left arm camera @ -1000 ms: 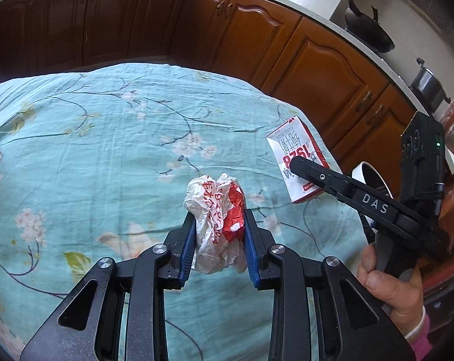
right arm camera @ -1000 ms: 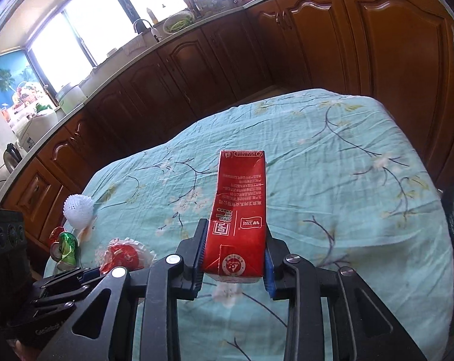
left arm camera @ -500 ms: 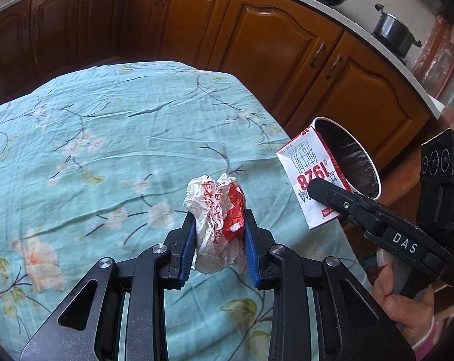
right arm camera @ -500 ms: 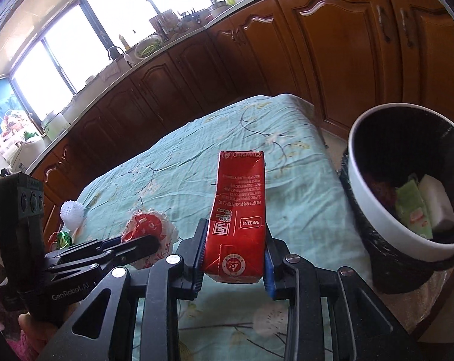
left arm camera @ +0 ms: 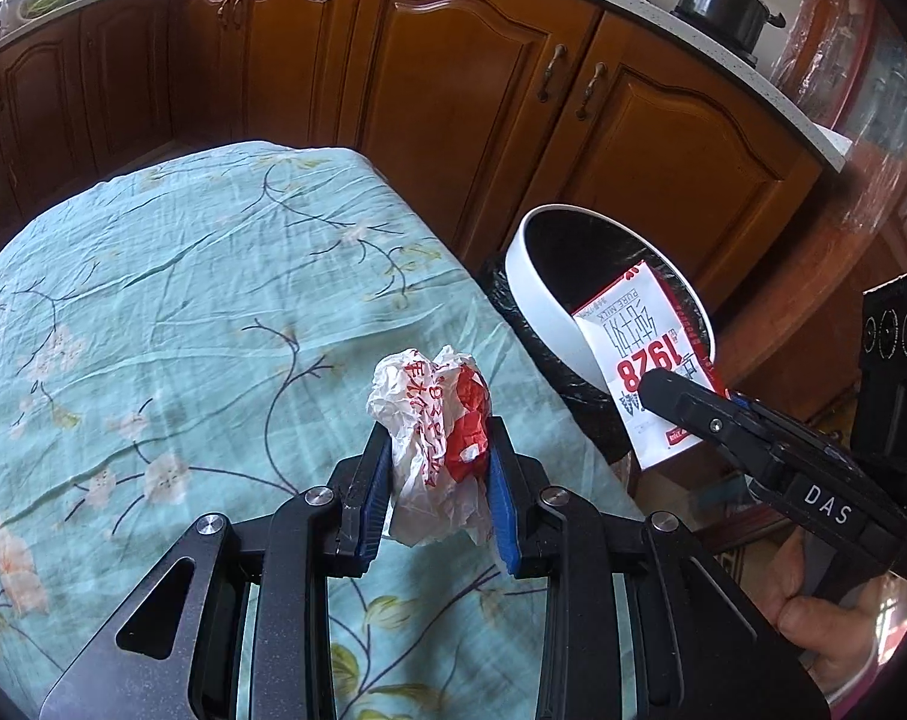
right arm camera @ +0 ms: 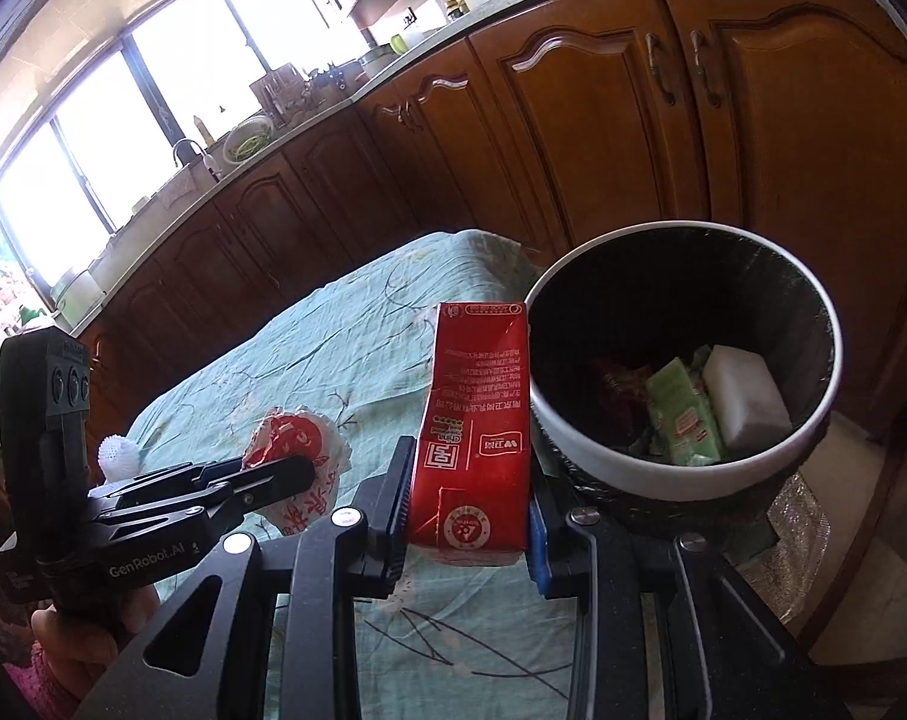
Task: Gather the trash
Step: 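Carry the paper and red carton over the bin and open both grippers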
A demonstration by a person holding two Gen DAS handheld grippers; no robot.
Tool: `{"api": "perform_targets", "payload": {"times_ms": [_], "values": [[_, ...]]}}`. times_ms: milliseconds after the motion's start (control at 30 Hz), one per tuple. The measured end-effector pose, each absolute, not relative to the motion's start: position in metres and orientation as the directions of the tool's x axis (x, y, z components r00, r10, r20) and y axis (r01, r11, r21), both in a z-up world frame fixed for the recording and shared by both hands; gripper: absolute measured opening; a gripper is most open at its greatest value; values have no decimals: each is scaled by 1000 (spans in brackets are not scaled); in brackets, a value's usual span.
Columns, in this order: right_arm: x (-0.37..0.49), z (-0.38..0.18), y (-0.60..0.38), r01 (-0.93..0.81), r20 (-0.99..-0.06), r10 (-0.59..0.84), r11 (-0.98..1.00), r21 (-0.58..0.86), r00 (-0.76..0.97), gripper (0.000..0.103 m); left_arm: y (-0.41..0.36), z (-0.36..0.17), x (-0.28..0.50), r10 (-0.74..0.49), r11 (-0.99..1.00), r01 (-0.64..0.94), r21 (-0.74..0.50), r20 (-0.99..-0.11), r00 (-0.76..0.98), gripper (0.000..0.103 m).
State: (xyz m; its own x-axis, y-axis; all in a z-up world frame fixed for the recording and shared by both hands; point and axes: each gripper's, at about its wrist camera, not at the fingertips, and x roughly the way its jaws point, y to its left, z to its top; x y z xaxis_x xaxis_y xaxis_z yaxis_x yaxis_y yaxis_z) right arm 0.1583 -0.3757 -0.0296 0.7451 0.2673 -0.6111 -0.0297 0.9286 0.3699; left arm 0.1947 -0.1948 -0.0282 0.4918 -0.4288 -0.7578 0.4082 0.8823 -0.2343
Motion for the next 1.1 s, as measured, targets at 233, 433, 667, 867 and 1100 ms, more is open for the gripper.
{"api": "perform_targets", "payload": {"times_ms": [233, 433, 667, 867, 1100], "values": [[156, -24, -406, 19, -600, 220, 930, 366, 769, 31, -217, -23, 198, -443, 867, 443, -227, -758, 479, 27], [156, -23, -424, 55, -600, 190, 929, 366, 777, 31, -232, -19, 201, -450, 859, 462, -220, -757, 474, 27], [159, -24, -446, 93, -606, 158, 928, 362, 780, 31, -252, -14, 208, -469, 843, 488, -225, -752, 463, 27], [163, -24, -457, 117, -609, 135, 927, 356, 781, 31, -273, -6, 215, -477, 829, 520, -207, -746, 464, 28], [176, -22, -469, 118, -618, 124, 934, 336, 777, 31, -298, 0, 234, -491, 817, 535, -216, -746, 449, 28]]}}
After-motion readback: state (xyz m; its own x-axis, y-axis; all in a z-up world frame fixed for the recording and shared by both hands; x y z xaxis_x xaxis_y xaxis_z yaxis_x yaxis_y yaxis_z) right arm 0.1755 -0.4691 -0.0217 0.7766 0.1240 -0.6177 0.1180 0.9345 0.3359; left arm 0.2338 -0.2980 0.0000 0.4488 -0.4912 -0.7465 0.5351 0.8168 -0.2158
